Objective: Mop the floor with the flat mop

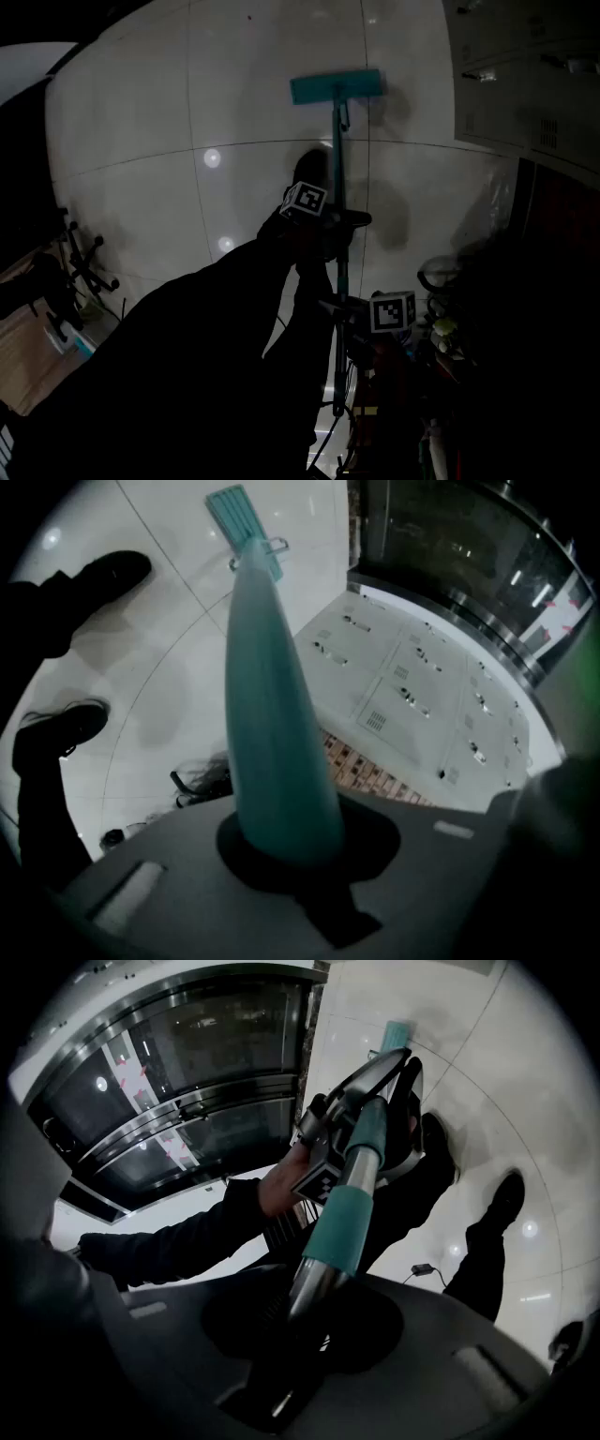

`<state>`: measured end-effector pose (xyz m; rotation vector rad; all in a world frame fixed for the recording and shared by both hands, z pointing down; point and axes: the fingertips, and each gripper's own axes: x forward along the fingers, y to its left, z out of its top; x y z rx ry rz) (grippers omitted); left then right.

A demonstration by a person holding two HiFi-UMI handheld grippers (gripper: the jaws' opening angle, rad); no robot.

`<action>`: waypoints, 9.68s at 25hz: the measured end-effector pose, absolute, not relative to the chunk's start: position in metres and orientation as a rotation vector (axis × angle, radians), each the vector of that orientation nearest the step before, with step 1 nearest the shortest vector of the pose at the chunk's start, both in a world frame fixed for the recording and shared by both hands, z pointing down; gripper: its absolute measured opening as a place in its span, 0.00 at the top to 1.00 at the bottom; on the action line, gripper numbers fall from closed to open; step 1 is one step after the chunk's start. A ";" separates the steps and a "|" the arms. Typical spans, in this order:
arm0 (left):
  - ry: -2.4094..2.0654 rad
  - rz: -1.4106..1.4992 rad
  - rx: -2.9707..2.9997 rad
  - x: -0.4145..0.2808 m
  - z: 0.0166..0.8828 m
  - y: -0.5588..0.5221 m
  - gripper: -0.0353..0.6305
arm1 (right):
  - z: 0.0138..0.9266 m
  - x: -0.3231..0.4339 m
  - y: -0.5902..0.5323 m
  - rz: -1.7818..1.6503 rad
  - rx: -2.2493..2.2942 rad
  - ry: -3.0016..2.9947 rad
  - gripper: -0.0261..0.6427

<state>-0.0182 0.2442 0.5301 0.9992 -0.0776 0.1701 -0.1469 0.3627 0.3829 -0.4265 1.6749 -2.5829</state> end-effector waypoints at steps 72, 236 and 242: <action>-0.142 0.211 1.125 0.007 0.565 0.015 0.89 | 0.432 -0.126 0.149 -2.456 -0.481 1.932 0.81; -0.181 0.198 1.171 -0.028 0.587 -0.103 0.89 | 0.479 -0.148 0.059 -2.595 -0.580 2.291 0.81; -0.170 0.227 1.172 -0.022 0.576 0.019 0.89 | 0.468 -0.142 0.178 -2.579 -0.592 2.300 0.81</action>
